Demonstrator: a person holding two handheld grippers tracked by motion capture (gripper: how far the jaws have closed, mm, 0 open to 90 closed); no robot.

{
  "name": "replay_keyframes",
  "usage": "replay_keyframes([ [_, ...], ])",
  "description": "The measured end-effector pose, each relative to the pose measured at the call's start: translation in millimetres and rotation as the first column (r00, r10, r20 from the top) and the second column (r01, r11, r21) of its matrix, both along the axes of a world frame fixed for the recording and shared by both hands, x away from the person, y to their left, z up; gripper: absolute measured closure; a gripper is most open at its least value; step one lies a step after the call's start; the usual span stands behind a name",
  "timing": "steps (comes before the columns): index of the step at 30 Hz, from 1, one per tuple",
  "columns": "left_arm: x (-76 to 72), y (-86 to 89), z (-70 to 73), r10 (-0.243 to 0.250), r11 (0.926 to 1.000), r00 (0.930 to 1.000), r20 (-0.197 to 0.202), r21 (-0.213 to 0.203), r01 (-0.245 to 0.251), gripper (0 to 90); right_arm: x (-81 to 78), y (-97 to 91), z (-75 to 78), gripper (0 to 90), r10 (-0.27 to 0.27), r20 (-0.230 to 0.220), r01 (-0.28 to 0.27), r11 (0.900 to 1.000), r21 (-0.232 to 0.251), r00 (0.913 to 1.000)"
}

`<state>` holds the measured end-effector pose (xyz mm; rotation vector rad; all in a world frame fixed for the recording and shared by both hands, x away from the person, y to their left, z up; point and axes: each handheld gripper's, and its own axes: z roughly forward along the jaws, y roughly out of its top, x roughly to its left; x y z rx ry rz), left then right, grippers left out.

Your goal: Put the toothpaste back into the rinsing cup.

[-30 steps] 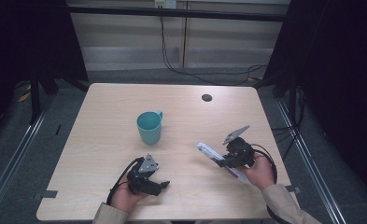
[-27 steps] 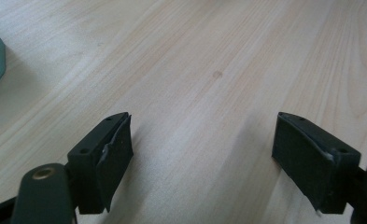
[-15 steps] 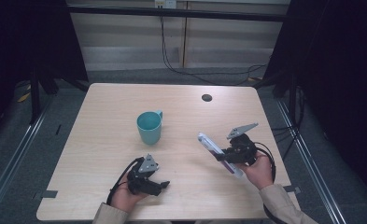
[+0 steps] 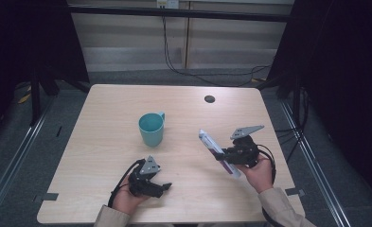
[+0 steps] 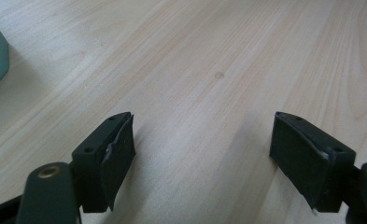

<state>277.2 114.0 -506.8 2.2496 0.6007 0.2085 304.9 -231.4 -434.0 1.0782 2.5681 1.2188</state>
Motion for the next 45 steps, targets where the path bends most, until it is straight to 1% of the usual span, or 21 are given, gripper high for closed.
replay_keyframes([
  [1,0.3,0.2,-0.4,0.005,0.9999,1.0000,-0.006,-0.013,-0.005,22.3,0.0,0.1,0.2,77.1,-0.003,0.014,0.003,0.9999,0.017,0.9999],
  [2,0.5,0.4,-0.3,0.009,0.9998,0.9999,-0.008,-0.015,-0.009,22.3,0.0,0.1,0.2,77.1,-0.003,0.014,0.003,0.9999,0.017,0.9999],
  [3,1.7,1.1,0.3,0.018,0.9997,0.9997,-0.017,-0.015,-0.019,22.6,-0.4,0.3,0.8,77.1,-0.007,0.019,0.006,0.9993,0.037,0.9998],
  [7,4.1,3.0,2.0,0.029,0.9993,0.9992,-0.027,-0.021,-0.030,23.4,-0.9,1.0,1.4,77.1,-0.011,0.029,0.009,0.9982,0.060,0.9995],
  [10,5.1,4.6,6.6,0.032,0.9978,0.9989,-0.035,-0.057,-0.033,23.9,-1.6,2.2,2.2,77.0,-0.017,0.041,0.013,0.9969,0.078,0.9990],
  [11,5.8,5.5,9.0,0.027,0.9980,0.9992,-0.030,-0.056,-0.029,24.2,-1.8,2.5,2.2,77.0,-0.017,0.044,0.014,0.9963,0.085,0.9989],
  [13,7.1,6.3,14.9,0.032,0.9959,0.9990,-0.031,-0.084,-0.035,25.4,-2.1,3.6,2.0,77.0,-0.017,0.055,0.012,0.9947,0.103,0.9984],
  [18,11.3,7.4,24.0,0.033,0.9924,0.9987,-0.039,-0.117,-0.037,26.2,-3.4,5.8,2.4,77.0,-0.020,0.063,0.012,0.9922,0.124,0.9978],
  [19,12.8,7.0,29.0,0.034,0.9900,0.9987,-0.039,-0.136,-0.039,26.9,-3.7,6.6,2.4,77.0,-0.022,0.068,0.013,0.9908,0.135,0.9974],
  [20,12.8,7.0,29.0,0.034,0.9900,0.9987,-0.039,-0.136,-0.039,26.8,-4.2,6.7,2.5,77.0,-0.026,0.071,0.016,0.9900,0.140,0.9972],
  [24,18.0,3.2,42.1,0.029,0.9855,0.9986,-0.043,-0.166,-0.036,26.9,-5.0,6.5,2.4,77.0,-0.031,0.082,0.018,0.9863,0.164,0.9961],
  [26,20.2,1.0,47.8,0.027,0.9816,0.9983,-0.052,-0.188,-0.036,27.0,-5.5,6.5,2.4,77.0,-0.035,0.083,0.019,0.9834,0.180,0.9959],
  [30,23.4,-3.2,56.9,0.018,0.9787,0.9987,-0.048,-0.203,-0.028,27.8,-6.1,7.2,3.5,77.0,-0.032,0.095,0.013,0.9813,0.192,0.9949],
  [32,25.9,-6.0,62.3,0.013,0.9752,0.9984,-0.055,-0.220,-0.025,27.9,-6.5,8.5,4.1,77.0,-0.029,0.103,0.008,0.9789,0.204,0.9943],
  [33,28.1,-9.2,66.8,0.008,0.9711,0.9982,-0.059,-0.238,-0.022,28.0,-6.8,9.0,4.2,77.0,-0.029,0.106,0.006,0.9783,0.207,0.9939],
  [34,28.1,-9.2,66.8,0.008,0.9711,0.9982,-0.059,-0.238,-0.022,28.0,-7.0,9.6,4.3,77.0,-0.027,0.109,0.003,0.9778,0.209,0.9937],
  [38,31.6,-15.5,75.7,0.003,0.9645,0.9978,-0.066,-0.263,-0.020,28.4,-7.5,10.9,4.6,77.0,-0.022,0.111,-0.003,0.9764,0.216,0.9936],
  [39,33.4,-18.1,78.2,-0.005,0.9611,0.9976,-0.069,-0.276,-0.014,28.6,-7.4,11.1,4.6,77.0,-0.021,0.110,-0.004,0.9751,0.222,0.9937],
  [41,34.3,-19.7,79.4,-0.006,0.9589,0.9974,-0.072,-0.283,-0.014,28.9,-7.1,11.7,5.0,77.0,-0.012,0.107,-0.012,0.9742,0.225,0.9942],
  [42,35.0,-21.6,80.5,-0.008,0.9545,0.9970,-0.077,-0.298,-0.015,28.9,-7.1,11.7,5.0,77.0,-0.012,0.107,-0.012,0.9742,0.225,0.9942],
  [45,38.1,-29.5,83.8,-0.019,0.9501,0.9966,-0.080,-0.312,-0.007,29.8,-7.1,13.9,5.0,77.0,0.003,0.105,-0.027,0.9729,0.230,0.9944],
])
